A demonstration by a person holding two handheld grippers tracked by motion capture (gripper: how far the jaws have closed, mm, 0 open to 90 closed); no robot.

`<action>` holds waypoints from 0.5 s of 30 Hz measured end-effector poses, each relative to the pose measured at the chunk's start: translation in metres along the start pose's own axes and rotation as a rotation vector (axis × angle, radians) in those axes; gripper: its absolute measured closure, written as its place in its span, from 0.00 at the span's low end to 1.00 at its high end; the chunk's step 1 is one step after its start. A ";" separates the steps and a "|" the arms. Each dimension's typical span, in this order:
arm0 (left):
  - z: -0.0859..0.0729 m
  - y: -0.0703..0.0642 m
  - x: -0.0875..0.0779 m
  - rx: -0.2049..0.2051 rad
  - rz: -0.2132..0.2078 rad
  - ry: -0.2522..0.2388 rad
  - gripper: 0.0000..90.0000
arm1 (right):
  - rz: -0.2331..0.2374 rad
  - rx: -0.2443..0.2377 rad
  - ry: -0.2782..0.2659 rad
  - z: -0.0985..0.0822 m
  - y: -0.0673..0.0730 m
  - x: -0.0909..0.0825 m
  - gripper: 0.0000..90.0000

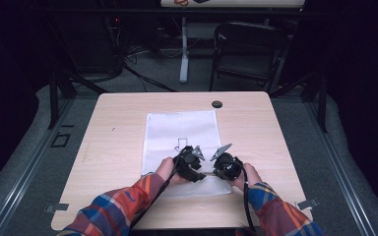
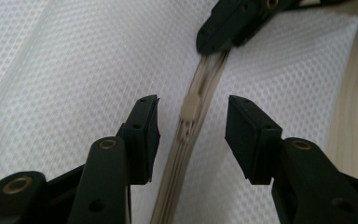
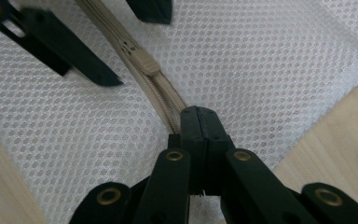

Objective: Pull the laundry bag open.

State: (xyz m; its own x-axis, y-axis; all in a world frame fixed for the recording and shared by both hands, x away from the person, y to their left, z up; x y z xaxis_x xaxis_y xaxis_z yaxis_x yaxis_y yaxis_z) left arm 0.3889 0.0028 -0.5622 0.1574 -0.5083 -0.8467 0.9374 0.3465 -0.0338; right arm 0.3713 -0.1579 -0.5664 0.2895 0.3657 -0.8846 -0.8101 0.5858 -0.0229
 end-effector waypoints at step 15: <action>-0.002 0.006 -0.006 -0.019 -0.046 -0.017 0.95 | 0.019 0.027 -0.018 -0.002 -0.003 0.000 1.00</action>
State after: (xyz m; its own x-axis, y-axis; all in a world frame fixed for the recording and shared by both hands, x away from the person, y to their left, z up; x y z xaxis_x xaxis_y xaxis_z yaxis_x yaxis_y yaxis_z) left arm 0.3934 0.0098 -0.5586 0.1200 -0.5374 -0.8348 0.9378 0.3373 -0.0823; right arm 0.3727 -0.1615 -0.5671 0.2832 0.3897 -0.8763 -0.8017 0.5977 0.0067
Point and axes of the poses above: each handheld gripper's, and its own axes: x roughly forward along the jaws, z roughly out of its top, y roughly to its left, the point moved 1 cm from there along x, roughly forward along the jaws, and after that the axes turned 2 degrees about z, right-handed, at the moved point
